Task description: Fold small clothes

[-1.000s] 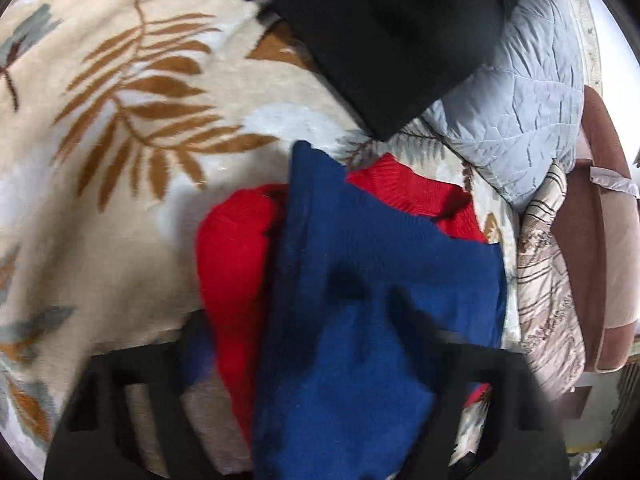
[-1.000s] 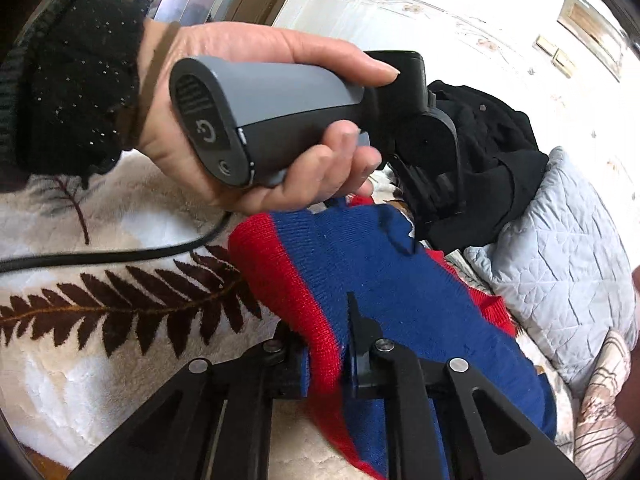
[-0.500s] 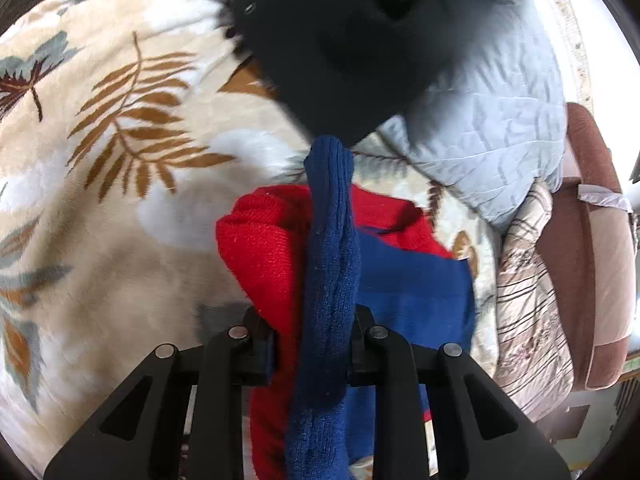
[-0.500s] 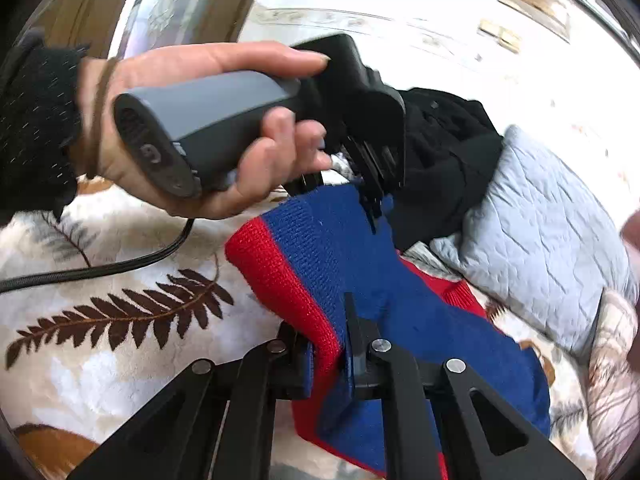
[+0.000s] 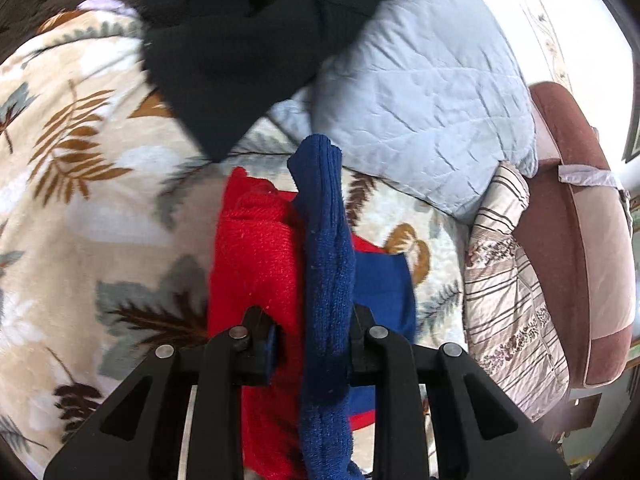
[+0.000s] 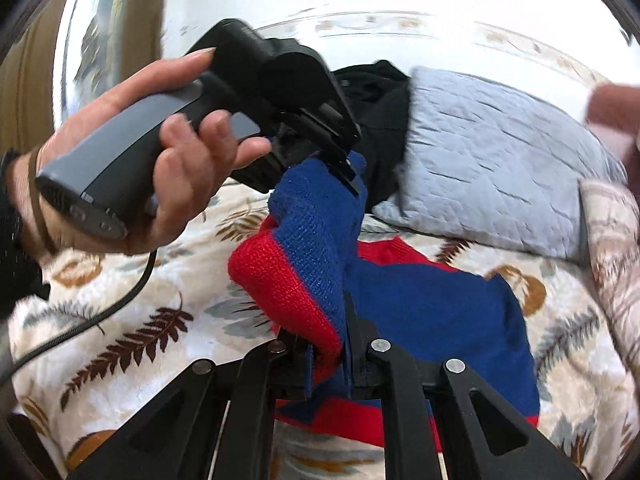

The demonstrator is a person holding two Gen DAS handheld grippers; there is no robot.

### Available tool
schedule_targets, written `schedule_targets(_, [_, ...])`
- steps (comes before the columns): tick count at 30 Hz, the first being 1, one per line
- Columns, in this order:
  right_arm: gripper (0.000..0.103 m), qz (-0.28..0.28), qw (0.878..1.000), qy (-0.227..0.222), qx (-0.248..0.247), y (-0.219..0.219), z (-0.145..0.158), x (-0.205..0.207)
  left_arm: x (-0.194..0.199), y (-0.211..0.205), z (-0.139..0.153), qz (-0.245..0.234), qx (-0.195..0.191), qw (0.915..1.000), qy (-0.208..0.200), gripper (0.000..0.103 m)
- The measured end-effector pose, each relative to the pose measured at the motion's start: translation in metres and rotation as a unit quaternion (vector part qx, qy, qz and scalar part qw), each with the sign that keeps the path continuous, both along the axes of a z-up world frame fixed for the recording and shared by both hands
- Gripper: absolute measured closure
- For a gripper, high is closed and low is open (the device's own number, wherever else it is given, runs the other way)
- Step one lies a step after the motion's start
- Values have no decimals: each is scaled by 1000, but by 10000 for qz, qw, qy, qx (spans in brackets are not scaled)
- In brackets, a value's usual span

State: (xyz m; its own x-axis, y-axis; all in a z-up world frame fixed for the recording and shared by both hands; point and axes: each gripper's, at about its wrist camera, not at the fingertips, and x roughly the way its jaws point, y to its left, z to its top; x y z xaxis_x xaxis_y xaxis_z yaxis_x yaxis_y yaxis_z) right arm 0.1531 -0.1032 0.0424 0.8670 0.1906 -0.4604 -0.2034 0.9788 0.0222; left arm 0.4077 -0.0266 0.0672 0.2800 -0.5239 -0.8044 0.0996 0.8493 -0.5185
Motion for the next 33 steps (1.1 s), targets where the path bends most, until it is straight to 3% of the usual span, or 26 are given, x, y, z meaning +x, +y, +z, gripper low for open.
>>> schedule_targets(3, [93, -145, 9982, 196, 552, -34, 3, 2, -3, -24, 6, -83, 42, 10000, -30, 82])
schedule_targets(8, [93, -510, 9849, 535, 1562, -95, -5, 2, -5, -72, 6, -247, 61, 9997, -25, 82])
schedule_targets(13, [93, -812, 9601, 859, 2535, -138, -26, 2, -4, -118, -7, -419, 324, 9986, 13, 82])
schedule_targets(17, [93, -988, 9334, 1154, 3252, -165, -45, 6, -2, -150, -24, -544, 613, 9966, 88, 82])
schedule_targets(23, [93, -1207, 8604, 1739, 4635, -197, -90, 10, 2, -185, -53, -711, 1030, 9919, 227, 78])
schedule_targets(26, [93, -1303, 8250, 1925, 5152, -206, -109, 8, 2, -194, -60, -722, 1000, 9922, 197, 68])
schedule_targets(31, [88, -1405, 7865, 2238, 5583, -211, -135, 10, 1, -211, -57, -800, 867, 9930, 101, 60])
schedule_targets(33, [86, -1417, 7785, 2286, 5672, -212, -137, 11, -1, -209, -51, -799, 778, 9937, 116, 60])
